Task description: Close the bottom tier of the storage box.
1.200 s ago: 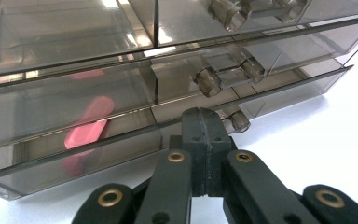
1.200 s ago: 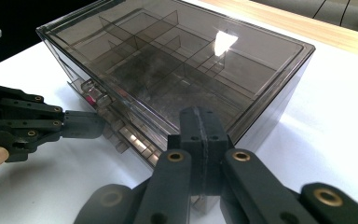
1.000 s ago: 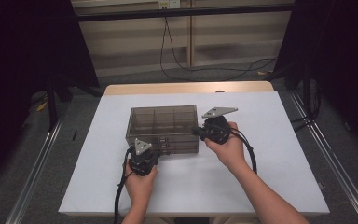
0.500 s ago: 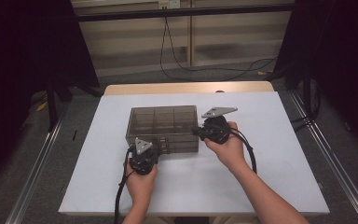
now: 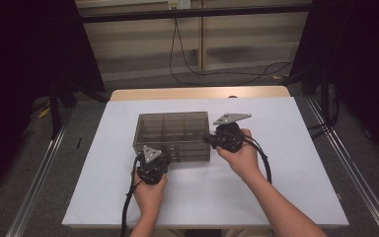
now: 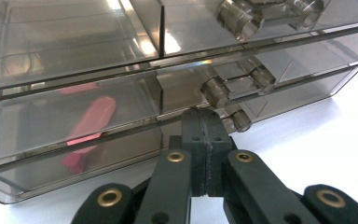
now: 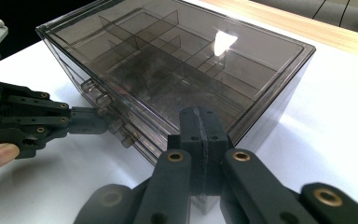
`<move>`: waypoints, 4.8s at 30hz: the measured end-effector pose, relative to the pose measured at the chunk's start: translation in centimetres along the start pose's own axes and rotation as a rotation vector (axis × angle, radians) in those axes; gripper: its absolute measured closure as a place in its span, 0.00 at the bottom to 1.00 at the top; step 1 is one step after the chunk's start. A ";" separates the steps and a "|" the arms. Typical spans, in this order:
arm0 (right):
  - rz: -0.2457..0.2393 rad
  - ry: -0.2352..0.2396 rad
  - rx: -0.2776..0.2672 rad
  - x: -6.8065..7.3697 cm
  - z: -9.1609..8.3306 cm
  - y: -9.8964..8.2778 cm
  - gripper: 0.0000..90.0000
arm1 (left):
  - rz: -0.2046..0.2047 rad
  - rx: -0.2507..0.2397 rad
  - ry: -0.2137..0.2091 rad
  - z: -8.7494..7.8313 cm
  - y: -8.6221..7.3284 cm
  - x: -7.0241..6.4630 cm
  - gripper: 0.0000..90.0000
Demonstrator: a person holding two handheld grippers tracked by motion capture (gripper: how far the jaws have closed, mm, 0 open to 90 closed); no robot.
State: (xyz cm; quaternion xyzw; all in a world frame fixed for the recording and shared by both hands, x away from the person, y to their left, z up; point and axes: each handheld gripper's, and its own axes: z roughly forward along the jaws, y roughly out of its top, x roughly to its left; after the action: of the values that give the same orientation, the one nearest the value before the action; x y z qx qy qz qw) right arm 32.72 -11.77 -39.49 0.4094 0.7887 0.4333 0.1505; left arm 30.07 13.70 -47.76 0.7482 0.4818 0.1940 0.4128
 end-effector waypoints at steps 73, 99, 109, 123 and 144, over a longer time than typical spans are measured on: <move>0.007 -0.007 -0.023 -2.2 -4.5 -4.1 0.26 | 0.045 0.063 -0.144 -4.7 -0.3 3.5 0.19; 0.002 -0.045 0.017 -3.4 -5.8 -7.6 0.15 | 0.042 0.083 -0.176 -5.5 -1.4 5.2 0.14; -0.002 -0.079 0.032 -4.3 -6.3 -9.6 0.13 | 0.038 0.098 -0.174 -5.5 -1.9 5.7 0.13; -0.018 -0.091 0.056 -5.1 -7.0 -11.4 0.12 | 0.020 0.101 -0.164 -6.0 -2.5 7.2 0.13; -0.010 -0.121 0.074 -6.6 -8.1 -13.5 0.11 | 0.026 0.117 -0.164 -6.1 -3.1 8.5 0.12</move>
State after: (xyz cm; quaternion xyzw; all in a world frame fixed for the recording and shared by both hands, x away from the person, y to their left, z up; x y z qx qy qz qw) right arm 25.04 -25.35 -46.47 0.4360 0.7958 0.3775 0.1848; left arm 28.06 24.44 -47.60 0.7906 0.4472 0.1088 0.4038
